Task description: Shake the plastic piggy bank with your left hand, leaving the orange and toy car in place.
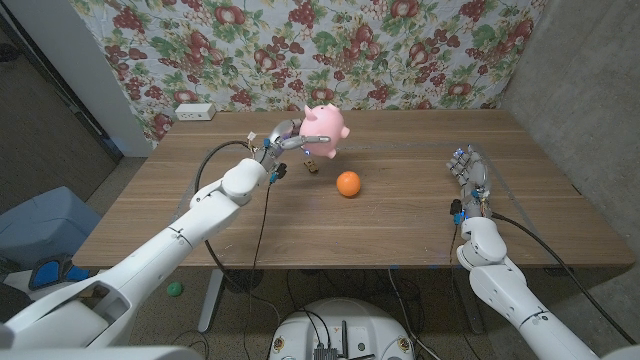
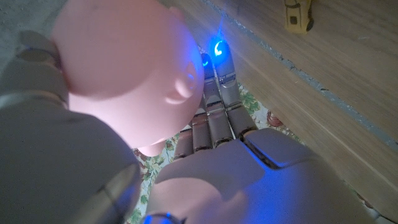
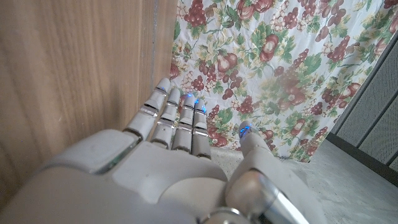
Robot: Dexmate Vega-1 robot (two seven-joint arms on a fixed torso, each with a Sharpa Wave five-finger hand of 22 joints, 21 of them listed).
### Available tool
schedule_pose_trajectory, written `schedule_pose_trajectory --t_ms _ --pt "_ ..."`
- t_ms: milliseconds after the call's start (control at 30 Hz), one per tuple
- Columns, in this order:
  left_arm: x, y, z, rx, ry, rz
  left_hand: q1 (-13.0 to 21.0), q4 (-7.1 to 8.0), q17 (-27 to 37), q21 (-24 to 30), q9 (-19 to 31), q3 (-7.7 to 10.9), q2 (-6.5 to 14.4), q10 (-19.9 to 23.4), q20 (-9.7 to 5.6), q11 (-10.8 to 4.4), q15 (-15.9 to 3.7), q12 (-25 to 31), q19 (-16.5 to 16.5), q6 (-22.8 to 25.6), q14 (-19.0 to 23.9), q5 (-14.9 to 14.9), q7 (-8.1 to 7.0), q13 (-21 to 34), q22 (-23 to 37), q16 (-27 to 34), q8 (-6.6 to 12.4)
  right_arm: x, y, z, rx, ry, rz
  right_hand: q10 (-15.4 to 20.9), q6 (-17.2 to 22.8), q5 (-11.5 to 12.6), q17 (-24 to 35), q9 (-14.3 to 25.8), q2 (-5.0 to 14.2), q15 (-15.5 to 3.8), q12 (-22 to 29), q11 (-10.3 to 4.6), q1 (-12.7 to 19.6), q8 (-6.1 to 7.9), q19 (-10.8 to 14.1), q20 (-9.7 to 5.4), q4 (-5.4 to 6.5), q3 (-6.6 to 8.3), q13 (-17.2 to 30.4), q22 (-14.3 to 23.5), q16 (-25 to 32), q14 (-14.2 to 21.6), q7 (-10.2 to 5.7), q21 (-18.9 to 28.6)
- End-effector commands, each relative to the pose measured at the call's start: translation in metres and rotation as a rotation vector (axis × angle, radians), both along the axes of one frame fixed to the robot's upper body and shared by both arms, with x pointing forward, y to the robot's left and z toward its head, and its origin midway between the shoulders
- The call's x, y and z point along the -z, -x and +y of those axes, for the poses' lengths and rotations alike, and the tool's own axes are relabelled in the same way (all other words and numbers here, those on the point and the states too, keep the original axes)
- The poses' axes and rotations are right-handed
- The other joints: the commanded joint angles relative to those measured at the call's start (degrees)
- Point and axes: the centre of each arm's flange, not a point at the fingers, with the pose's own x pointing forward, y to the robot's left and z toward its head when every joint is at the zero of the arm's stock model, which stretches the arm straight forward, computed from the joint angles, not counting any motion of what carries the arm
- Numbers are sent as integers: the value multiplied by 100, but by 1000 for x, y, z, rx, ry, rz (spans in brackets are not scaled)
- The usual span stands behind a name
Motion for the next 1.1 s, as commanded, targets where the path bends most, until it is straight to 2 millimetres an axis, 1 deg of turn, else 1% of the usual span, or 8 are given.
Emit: schedule_pose_trajectory --t_ms 33,233,633,967,1100 --pt "14 1 10 23 261 -111 2926 15 10 40 18 1204 2693 1733 -884 -1660 -2061 15 -173 2382 1583 34 -1007 32 18 19 7 -1 -3 1 2 1 5 30 56 33 29 20 -11 -24 20 33 20 -9 23 19 6 32 20 14 -2 38 -1 29" --pt "19 3 12 29 359 -164 2922 17 26 47 17 1207 2692 1726 -884 -1670 -2061 -4 -172 2387 1597 32 -1010 18 20 27 1 -1 -2 1 5 -3 5 26 56 32 28 20 -11 -14 20 28 20 -10 24 20 6 33 23 14 -5 37 -3 30" --pt "23 6 14 35 435 -220 2919 15 32 55 14 1217 2686 1737 -884 -1675 -2062 -14 -176 2398 1594 26 -1012 16 20 12 -15 0 -3 3 2 -1 4 31 53 32 29 20 -11 -19 23 31 19 -12 21 21 7 35 28 14 -5 39 4 29" --pt "23 5 14 31 423 -210 2915 16 30 59 24 1226 2684 1738 -883 -1683 -2062 -21 -182 2395 1587 23 -1025 22 19 -7 -26 -2 -2 4 4 6 3 32 55 32 32 20 -12 -20 24 38 19 -12 24 20 6 36 30 14 -3 45 3 30" --pt "20 6 12 5 348 -175 2918 13 37 59 25 1231 2682 1744 -886 -1685 -2062 -22 -186 2400 1595 23 -1016 23 18 -6 -30 -3 -2 3 2 9 3 34 55 32 31 21 -12 -12 24 31 19 -12 25 22 5 37 31 14 -5 45 2 31"
